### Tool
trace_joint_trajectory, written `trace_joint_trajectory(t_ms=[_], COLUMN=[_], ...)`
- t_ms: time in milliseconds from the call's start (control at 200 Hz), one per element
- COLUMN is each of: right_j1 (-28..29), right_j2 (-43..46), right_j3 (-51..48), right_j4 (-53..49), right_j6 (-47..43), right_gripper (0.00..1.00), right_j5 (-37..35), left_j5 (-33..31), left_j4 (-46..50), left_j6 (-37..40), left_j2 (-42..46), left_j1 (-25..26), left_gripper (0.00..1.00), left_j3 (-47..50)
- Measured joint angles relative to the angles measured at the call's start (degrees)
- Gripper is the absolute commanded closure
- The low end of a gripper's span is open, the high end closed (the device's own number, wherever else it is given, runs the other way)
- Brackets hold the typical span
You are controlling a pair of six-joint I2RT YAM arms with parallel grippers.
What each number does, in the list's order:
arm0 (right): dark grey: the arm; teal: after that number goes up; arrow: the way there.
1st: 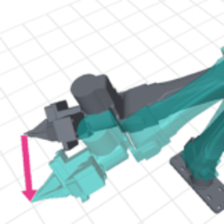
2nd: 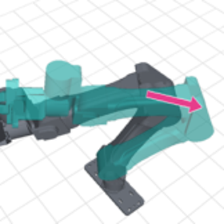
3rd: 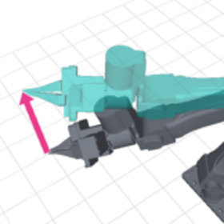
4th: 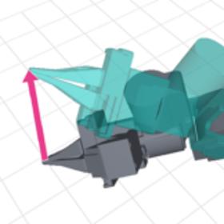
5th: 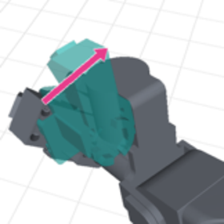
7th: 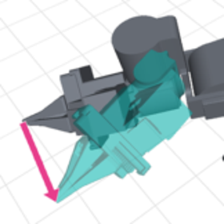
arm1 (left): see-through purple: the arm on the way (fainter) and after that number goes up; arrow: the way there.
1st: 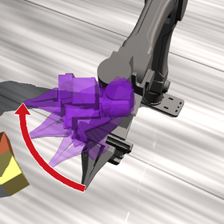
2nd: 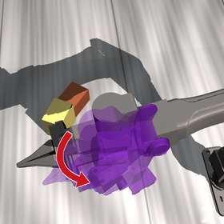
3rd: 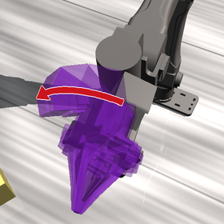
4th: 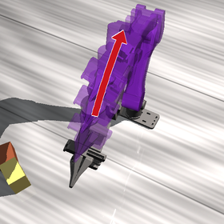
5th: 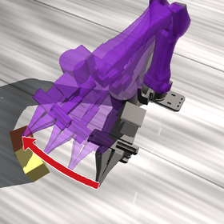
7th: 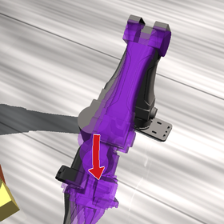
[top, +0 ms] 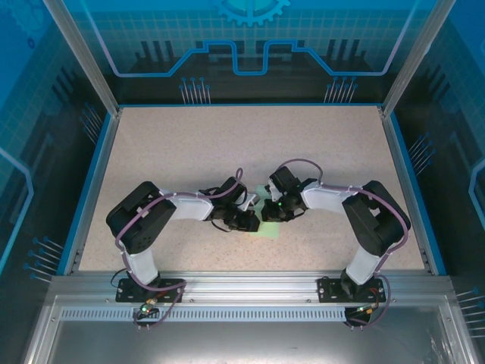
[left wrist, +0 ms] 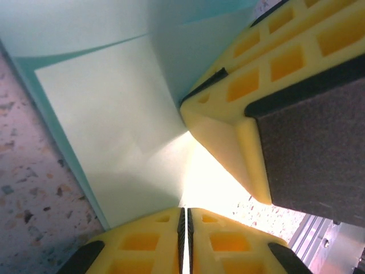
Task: Fold a paper plane with a square sheet of paper (fold left side to right side)
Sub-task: Fold the triangle a second time at the center of the table.
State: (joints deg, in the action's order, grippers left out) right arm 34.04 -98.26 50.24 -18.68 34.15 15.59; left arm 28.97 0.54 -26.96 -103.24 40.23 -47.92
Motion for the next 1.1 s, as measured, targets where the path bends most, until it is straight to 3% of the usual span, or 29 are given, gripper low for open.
trace_joint_trajectory(t_ms=[565, 775, 945, 1100], right_j1=[-8.04, -11.50, -11.45, -7.93], right_j2=[1.11, 1.70, 6.62, 7.37], right_j3=[0.33, 1.60, 1.57, 1.60], right_j4=[-6.56, -9.60, -10.25, -8.33], right_j6=[-5.77, -7.50, -7.67, -6.73], right_gripper=[0.89, 0.88, 0.88, 0.88], right_j5=[-0.74, -4.55, -4.57, -1.55], left_j5=[0.07, 0.26, 0.33, 0.46], left_j4=[-0.90, -0.90, -1.05, -1.38], left_j6=[-0.13, -0.13, -0.13, -0.13], left_j2=[-0.22, -0.22, -0.22, -0.22], left_j1=[0.00, -0.07, -0.04, -0.11], left_gripper=[0.86, 0.86, 0.86, 0.86], left_j3=[0.09, 0.09, 0.15, 0.35])
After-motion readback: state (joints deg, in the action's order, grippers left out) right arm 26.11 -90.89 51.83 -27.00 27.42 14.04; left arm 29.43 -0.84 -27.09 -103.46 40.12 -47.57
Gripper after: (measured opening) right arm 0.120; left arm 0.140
